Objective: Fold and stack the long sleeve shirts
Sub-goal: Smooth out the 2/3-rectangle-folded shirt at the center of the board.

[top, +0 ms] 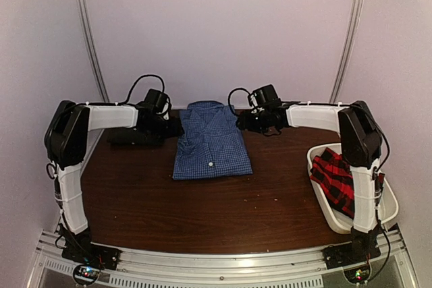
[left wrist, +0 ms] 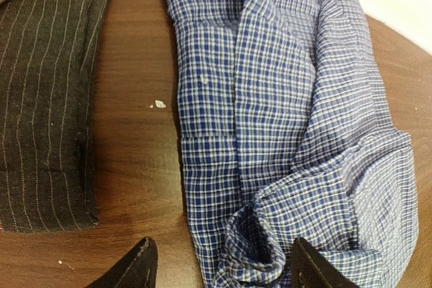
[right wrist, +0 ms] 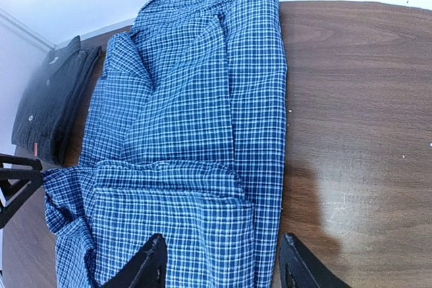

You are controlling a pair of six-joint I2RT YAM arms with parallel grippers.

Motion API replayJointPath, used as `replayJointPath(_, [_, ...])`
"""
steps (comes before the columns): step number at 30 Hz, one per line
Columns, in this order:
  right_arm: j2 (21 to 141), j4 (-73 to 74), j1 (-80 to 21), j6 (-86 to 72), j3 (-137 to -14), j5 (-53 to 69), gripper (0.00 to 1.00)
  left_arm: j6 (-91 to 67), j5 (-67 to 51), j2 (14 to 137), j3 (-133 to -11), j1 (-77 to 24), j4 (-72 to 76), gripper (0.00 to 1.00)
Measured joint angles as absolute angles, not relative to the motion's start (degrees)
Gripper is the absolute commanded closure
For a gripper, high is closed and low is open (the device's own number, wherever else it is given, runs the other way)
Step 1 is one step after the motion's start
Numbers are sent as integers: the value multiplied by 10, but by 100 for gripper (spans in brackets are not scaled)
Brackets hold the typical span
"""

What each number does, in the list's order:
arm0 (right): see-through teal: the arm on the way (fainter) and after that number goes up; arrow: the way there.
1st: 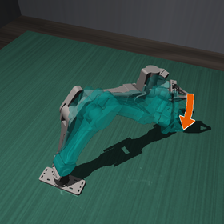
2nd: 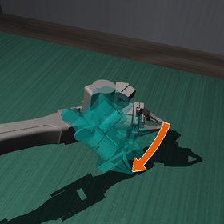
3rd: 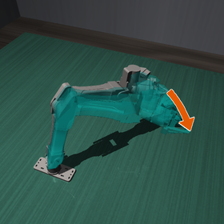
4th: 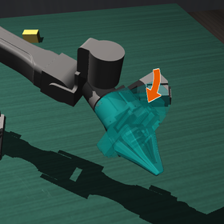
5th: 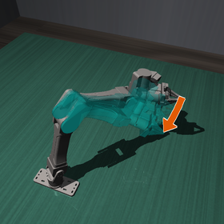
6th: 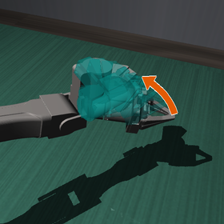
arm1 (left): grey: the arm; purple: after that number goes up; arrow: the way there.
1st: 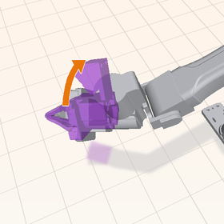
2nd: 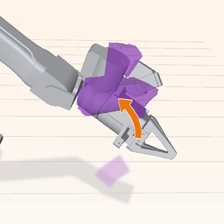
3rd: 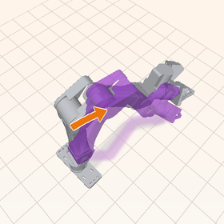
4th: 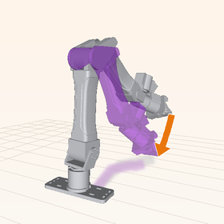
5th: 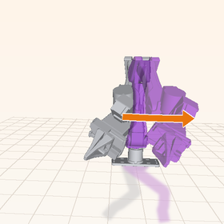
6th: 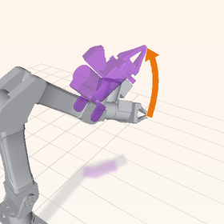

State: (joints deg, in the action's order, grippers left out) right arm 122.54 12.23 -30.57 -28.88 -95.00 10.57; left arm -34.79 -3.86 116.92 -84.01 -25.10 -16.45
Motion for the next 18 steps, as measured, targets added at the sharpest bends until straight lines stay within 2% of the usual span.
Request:
replayJointPath(3, [1195,120,-322,-276,-925,103,47,-348,-42,1136,-828,-251,-163,35])
replayJointPath(10, [1171,102,-403,-242,-914,129,62,-365,-65,1034,-743,-251,-143,67])
replayJointPath(18, [1232,97,-460,-225,-967,206,74,-396,-123,1000,-639,-263,-96,89])
